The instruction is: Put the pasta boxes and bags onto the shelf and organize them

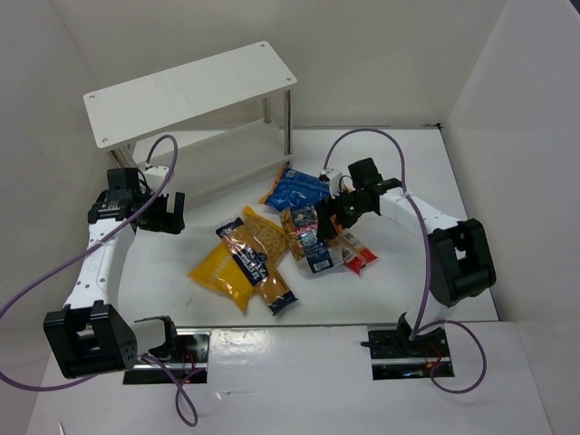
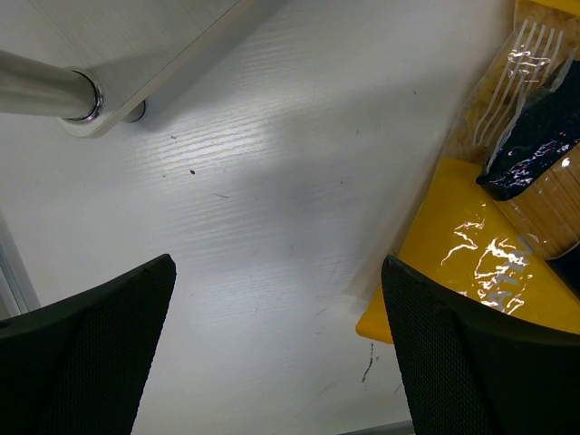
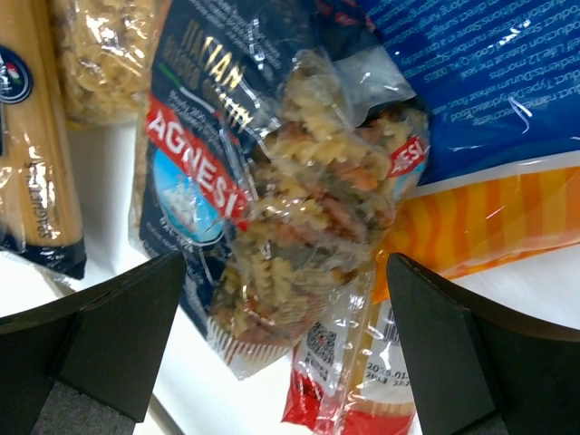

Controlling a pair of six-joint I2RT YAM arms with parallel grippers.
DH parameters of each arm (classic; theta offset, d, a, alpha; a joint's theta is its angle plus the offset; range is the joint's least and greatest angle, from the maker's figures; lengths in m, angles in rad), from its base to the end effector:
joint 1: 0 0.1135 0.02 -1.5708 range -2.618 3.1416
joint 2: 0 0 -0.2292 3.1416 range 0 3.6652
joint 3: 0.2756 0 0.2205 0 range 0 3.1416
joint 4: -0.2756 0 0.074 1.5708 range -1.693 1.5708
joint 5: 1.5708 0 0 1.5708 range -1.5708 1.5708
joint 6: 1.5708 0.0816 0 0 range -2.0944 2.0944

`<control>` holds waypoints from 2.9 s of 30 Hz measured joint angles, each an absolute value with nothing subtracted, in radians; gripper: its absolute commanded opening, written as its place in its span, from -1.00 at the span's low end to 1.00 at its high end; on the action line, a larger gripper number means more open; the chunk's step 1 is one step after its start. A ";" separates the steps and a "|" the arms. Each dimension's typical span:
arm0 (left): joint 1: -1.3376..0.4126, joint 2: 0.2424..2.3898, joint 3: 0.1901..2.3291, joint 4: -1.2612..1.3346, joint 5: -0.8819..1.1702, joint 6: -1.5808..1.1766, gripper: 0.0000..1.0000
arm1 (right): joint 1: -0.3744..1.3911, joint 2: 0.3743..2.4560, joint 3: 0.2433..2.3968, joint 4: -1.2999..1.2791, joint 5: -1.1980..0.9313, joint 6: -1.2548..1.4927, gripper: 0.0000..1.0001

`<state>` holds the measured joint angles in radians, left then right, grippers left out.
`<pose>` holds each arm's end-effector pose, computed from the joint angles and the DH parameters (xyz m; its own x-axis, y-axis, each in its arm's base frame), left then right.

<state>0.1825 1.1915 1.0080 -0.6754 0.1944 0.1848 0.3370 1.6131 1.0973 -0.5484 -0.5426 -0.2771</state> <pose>0.2540 0.0308 0.2300 -0.7418 0.0464 -0.6690 0.0838 0.9962 -0.0237 0.2821 0.1435 0.1642 -0.6516 -0.4765 -0.5902 -0.7255 0.6186 0.3015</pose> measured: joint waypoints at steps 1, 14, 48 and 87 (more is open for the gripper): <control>0.183 1.192 1.008 -0.675 0.194 0.185 1.00 | 0.335 1.615 1.094 -0.538 -0.542 -0.277 1.00; 0.184 1.196 1.008 -0.674 0.181 0.185 1.00 | 0.330 1.783 1.130 -0.527 -0.699 -0.308 0.96; 0.167 1.214 1.008 -0.690 0.215 0.188 0.98 | 0.492 1.822 1.528 -0.835 -0.768 -0.414 0.98; 0.167 1.214 1.008 -0.686 0.214 0.189 0.98 | 0.453 1.880 1.298 -0.632 -0.610 -0.410 -1.00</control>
<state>0.1665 1.2137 1.0080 -0.6865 0.2142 0.1886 0.4530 1.8805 1.2976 -0.6319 -0.6102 -0.4099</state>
